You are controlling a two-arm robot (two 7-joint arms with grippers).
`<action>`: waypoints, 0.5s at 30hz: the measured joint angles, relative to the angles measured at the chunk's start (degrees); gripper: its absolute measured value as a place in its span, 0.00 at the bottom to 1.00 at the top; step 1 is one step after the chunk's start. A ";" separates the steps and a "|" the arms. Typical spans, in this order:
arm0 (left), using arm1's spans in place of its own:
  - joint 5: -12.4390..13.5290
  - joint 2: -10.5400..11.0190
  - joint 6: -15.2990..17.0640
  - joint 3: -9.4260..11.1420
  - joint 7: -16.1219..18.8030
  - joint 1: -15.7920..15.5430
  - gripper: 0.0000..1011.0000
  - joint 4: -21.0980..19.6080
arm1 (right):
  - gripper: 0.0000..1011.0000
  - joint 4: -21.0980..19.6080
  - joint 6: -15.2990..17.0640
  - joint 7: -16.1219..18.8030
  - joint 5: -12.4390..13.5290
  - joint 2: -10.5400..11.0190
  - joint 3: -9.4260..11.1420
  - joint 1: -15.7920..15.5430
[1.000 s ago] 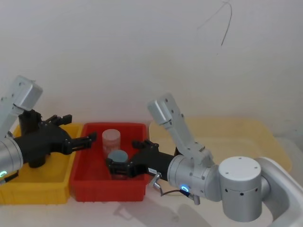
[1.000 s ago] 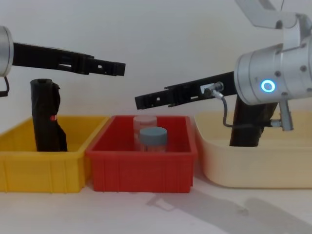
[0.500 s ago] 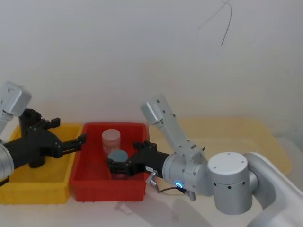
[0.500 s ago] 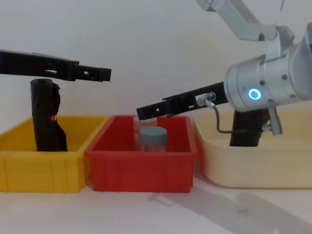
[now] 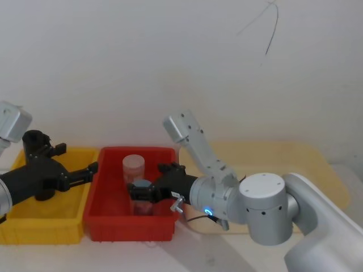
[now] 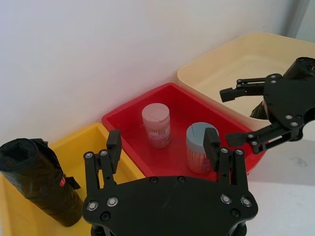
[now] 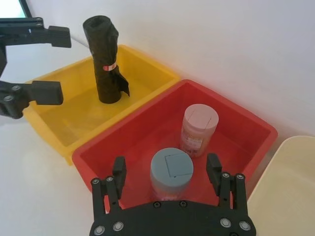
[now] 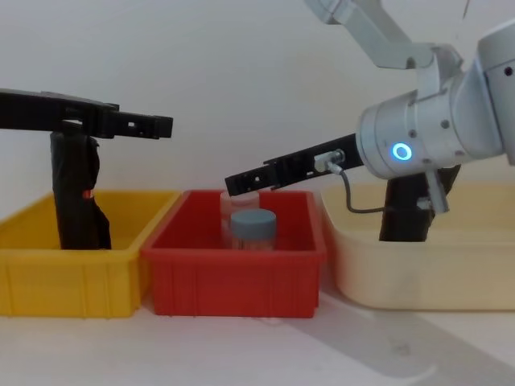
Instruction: Pick up the garbage bag with the one hand and transfer it to the other hand.
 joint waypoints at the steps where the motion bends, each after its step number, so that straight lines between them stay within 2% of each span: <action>1: 0.01 0.02 -0.02 -0.04 0.03 0.05 0.99 -0.02 | 0.99 0.30 -0.05 0.04 -0.08 -0.16 -0.04 0.17; 15: 0.04 0.10 -0.14 -0.30 0.27 0.42 0.99 -0.13 | 0.99 5.82 -0.55 1.02 -1.17 -3.07 -0.86 2.97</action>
